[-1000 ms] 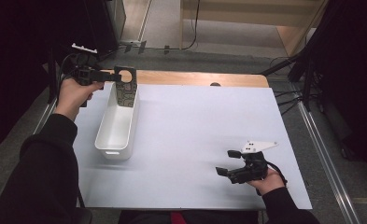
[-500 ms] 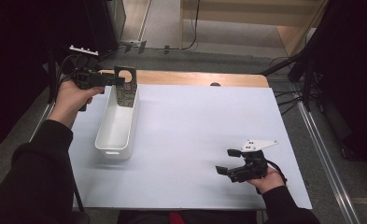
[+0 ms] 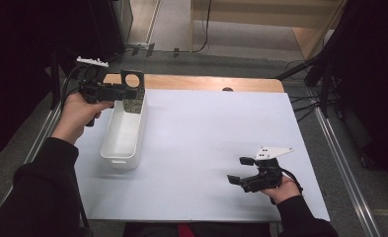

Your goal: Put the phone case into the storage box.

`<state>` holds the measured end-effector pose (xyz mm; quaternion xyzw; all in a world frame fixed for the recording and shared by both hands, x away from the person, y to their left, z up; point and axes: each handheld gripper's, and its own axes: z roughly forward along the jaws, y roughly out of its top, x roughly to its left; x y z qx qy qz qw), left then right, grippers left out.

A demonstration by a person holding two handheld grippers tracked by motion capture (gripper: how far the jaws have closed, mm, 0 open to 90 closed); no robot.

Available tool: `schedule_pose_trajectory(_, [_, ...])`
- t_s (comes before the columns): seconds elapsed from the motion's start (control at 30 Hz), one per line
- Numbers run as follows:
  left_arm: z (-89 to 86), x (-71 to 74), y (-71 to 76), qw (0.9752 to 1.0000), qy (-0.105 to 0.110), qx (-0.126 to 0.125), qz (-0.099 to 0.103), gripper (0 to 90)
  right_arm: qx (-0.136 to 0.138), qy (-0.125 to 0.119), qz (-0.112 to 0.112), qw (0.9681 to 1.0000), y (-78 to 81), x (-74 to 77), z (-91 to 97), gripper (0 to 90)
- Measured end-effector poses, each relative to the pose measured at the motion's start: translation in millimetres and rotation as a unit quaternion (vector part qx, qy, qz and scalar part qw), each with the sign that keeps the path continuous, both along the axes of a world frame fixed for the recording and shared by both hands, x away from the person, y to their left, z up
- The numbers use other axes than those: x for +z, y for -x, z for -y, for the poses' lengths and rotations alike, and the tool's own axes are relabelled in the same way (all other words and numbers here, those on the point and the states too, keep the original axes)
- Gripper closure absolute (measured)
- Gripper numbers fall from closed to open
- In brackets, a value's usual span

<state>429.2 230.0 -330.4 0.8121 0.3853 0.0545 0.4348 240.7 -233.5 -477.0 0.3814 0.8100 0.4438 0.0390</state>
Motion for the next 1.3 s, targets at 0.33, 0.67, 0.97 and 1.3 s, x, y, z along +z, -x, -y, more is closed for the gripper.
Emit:
schedule_pose_trajectory(0.33, [5.3,-5.4,14.9,0.9997,0.001,-0.021,0.013,34.1,0.003,-0.001,0.0,1.0,-1.5,-0.4,-0.9,12.6])
schedule_pose_trajectory(0.67, [5.3,-14.5,26.7,0.9993,0.015,-0.03,0.019,34.1,0.003,0.0,-0.001,1.0,-2.7,-0.8,-1.6,12.6])
schedule_pose_trajectory(0.97, [8.6,-23.4,37.1,0.9985,0.018,-0.044,0.026,29.4,0.002,0.0,-0.002,1.0,-2.7,-0.8,-1.5,12.6])
schedule_pose_trajectory(1.3, [13.9,-29.2,50.0,0.9972,0.025,-0.062,0.032,24.4,0.003,0.0,-0.001,1.0,-2.5,-0.8,-1.4,12.6])
